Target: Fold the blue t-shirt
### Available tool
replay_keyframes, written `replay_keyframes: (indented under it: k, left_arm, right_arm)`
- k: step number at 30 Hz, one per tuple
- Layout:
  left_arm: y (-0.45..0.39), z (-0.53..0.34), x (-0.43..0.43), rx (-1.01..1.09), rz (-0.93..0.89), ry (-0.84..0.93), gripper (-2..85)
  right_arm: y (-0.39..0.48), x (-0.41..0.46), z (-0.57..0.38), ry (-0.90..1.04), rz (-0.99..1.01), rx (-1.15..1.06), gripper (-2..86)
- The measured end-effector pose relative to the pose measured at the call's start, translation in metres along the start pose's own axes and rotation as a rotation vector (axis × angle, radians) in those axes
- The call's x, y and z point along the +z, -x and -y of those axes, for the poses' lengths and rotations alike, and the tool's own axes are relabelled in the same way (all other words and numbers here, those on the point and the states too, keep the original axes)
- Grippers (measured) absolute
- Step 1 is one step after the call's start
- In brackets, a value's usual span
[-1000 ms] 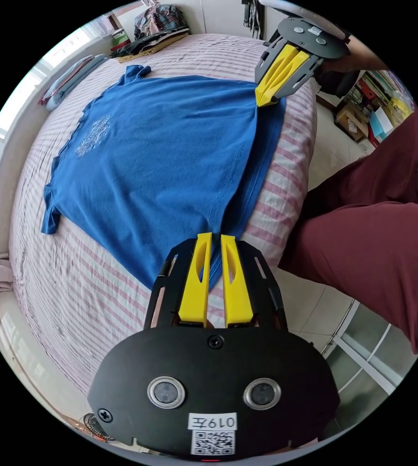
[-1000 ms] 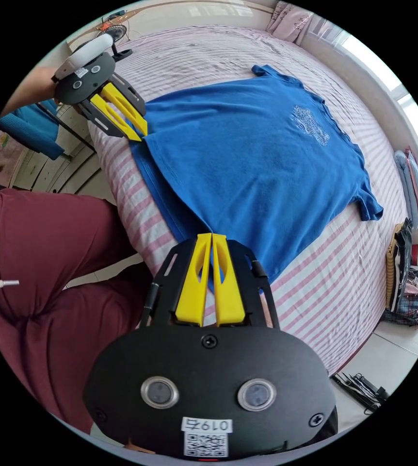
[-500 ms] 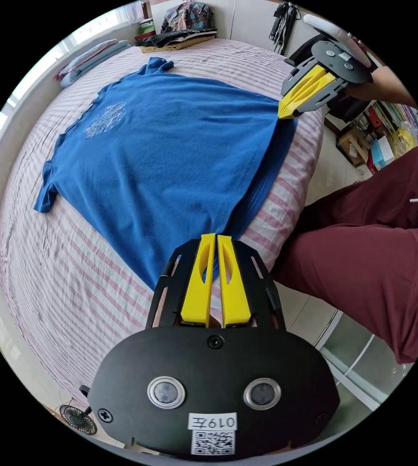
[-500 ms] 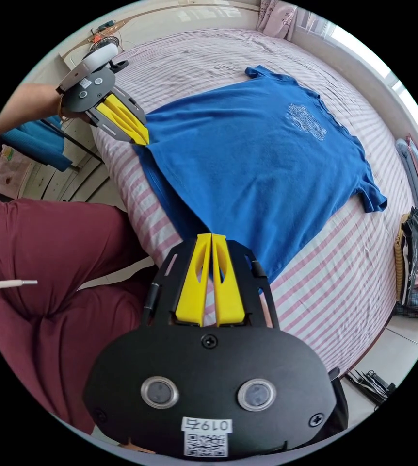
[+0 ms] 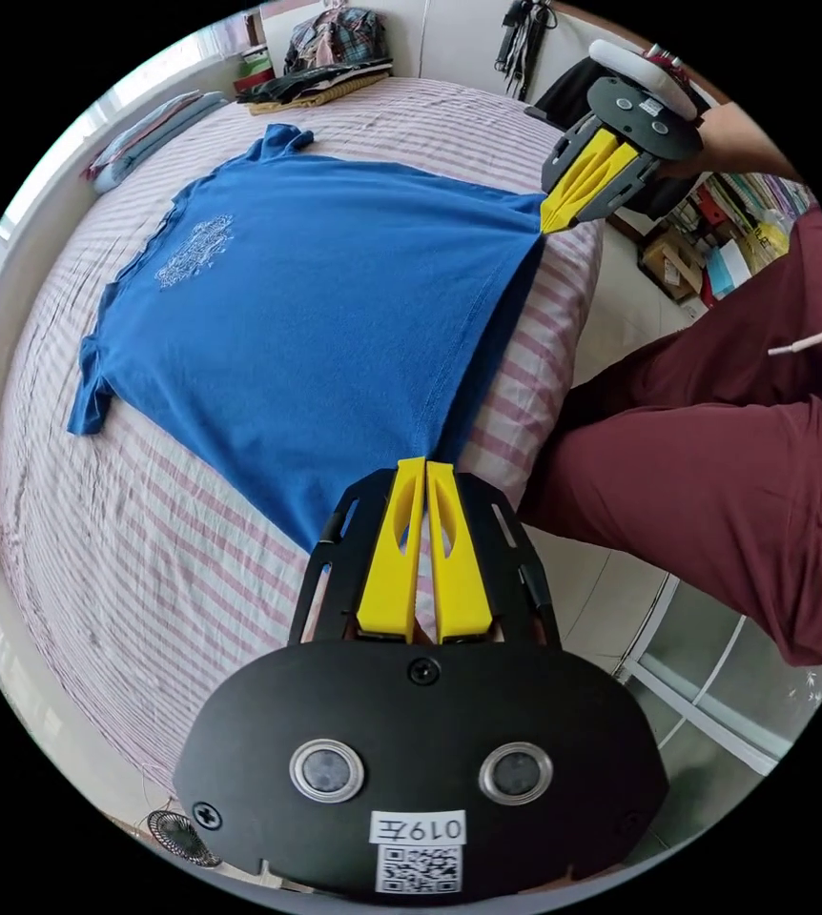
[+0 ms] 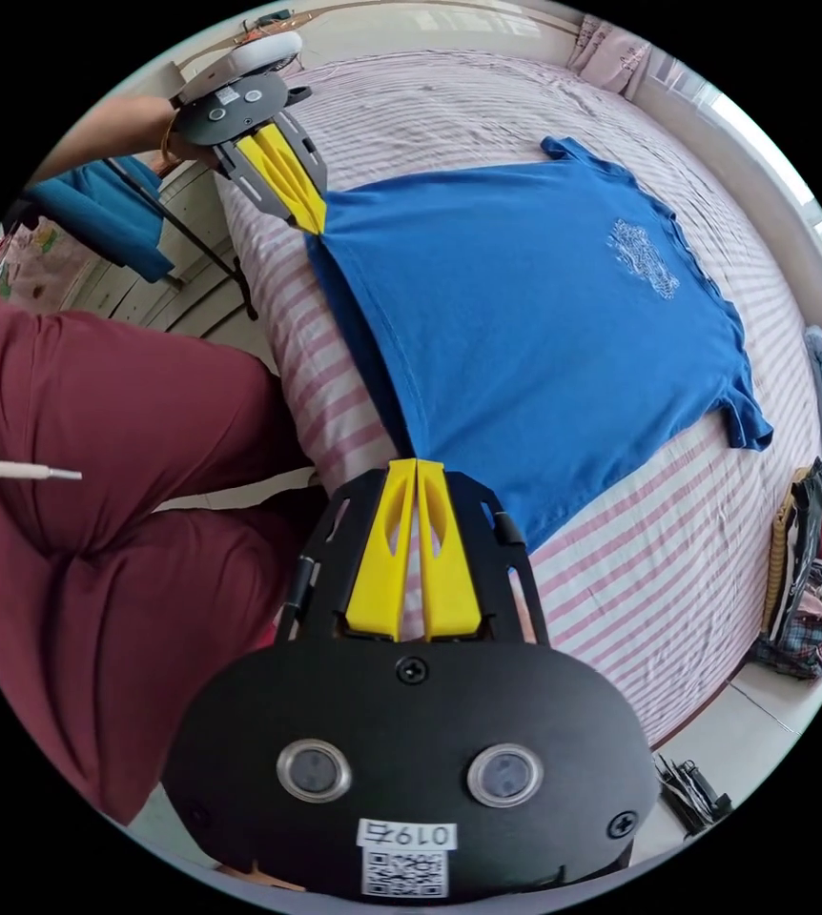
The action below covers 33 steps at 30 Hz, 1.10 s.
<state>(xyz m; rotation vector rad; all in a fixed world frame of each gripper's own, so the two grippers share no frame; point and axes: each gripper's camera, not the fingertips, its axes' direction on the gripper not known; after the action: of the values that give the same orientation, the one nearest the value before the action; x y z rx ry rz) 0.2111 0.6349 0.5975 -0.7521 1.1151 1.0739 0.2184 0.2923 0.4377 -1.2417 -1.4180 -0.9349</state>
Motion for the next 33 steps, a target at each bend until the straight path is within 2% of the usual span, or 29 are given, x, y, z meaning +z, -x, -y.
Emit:
replay_keyframes:
  k: [4, 17, 26, 30, 33]
  left_arm:
    - [-0.011, 0.001, 0.012, 0.075, 0.011, 0.055, 0.2]
    - [-0.002, 0.011, 0.063, 0.07, 0.005, 0.165, 0.4]
    - [0.014, -0.004, 0.079, -0.016, -0.081, 0.123, 0.7]
    - [0.017, -0.036, 0.075, -0.075, -0.143, 0.075, 0.8]
    - [0.036, -0.061, 0.069, -0.235, -0.113, 0.021, 1.2]
  right_arm:
    - [0.006, 0.005, -0.001, 0.022, -0.006, -0.065, -0.8]
    - [0.006, 0.043, 0.008, 0.097, 0.034, -0.031, -0.2]
    - [0.021, 0.046, 0.001, 0.093, -0.04, -0.053, 7.0]
    - [0.027, 0.034, -0.021, 0.081, -0.081, -0.028, 4.6]
    - [0.016, 0.035, -0.032, 0.125, -0.119, 0.077, 3.7]
